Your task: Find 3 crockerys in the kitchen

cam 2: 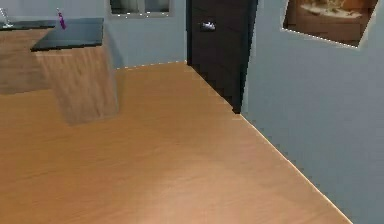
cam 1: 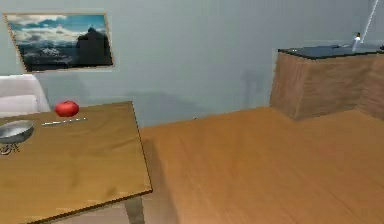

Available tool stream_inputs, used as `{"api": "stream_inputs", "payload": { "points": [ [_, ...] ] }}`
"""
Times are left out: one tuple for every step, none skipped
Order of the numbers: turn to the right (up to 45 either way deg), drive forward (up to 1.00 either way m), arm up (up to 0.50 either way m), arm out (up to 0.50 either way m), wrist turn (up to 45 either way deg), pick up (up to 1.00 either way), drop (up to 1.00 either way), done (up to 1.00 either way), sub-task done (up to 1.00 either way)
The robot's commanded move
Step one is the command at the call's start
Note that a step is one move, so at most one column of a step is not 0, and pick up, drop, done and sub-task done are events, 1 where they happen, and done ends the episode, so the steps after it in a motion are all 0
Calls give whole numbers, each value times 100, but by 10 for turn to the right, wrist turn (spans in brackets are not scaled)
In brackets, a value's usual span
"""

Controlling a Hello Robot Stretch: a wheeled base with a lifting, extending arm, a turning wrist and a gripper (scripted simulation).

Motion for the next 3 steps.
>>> {"api": "stream_inputs", "payload": {
  "points": [
    [390,0,0,0,0,0,0,0,0],
    [0,100,0,0,0,0,0,0,0],
    [0,100,0,0,0,0,0,0,0]
  ]
}}
